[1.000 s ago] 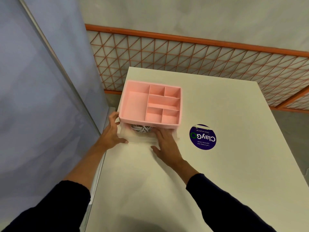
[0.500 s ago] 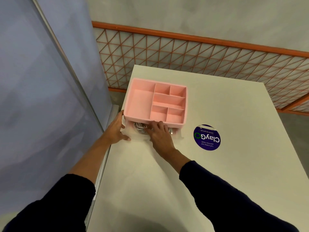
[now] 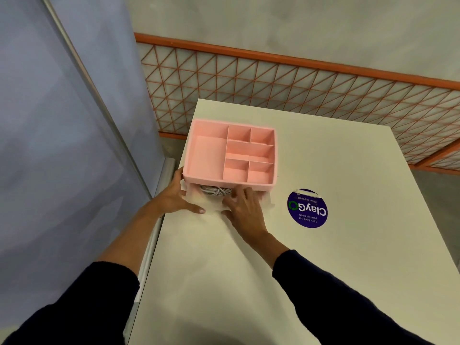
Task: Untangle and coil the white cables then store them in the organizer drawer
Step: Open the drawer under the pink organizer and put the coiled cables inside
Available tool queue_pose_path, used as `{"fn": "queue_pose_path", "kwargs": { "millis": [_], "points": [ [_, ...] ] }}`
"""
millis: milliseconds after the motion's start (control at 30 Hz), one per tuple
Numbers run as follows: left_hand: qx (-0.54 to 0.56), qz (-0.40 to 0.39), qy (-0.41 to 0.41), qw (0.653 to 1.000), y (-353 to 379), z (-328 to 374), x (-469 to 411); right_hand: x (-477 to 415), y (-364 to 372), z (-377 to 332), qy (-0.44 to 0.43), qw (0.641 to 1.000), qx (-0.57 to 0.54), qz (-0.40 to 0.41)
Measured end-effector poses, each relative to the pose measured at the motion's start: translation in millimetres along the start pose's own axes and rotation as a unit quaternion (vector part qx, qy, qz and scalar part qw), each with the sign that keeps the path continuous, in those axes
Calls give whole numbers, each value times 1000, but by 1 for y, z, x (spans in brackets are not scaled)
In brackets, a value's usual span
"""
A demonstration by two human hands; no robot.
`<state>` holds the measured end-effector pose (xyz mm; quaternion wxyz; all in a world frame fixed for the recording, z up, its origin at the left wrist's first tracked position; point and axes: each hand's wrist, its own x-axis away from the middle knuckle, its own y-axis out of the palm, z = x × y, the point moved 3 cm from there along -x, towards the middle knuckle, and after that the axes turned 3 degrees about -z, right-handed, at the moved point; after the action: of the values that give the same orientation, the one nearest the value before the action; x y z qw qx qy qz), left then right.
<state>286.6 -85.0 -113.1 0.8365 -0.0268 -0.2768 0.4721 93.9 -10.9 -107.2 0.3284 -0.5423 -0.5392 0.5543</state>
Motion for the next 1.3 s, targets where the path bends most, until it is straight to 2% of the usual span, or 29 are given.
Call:
{"fn": "queue_pose_path", "kwargs": {
  "millis": [100,233,600,867,1033,1233,1300],
  "points": [
    [134,-6,-4,991,-7,-1,2,-6,2,4,-7,999,-41,-18],
    [187,106,20,976,-10,6,0,-3,5,-2,-9,998,-64,-20],
    [68,115,81,988,-15,15,0,6,4,-12,-23,998,-48,18],
    [55,97,93,989,-14,17,2,-6,2,-3,-9,998,13,55],
    [51,98,84,990,-17,15,0,-20,-4,2,78,992,85,60],
    [39,89,85,992,-15,17,2,-19,-3,17,139,988,29,65],
    [35,88,84,992,-15,17,2,-20,0,18,140,987,56,52]
  ]
}}
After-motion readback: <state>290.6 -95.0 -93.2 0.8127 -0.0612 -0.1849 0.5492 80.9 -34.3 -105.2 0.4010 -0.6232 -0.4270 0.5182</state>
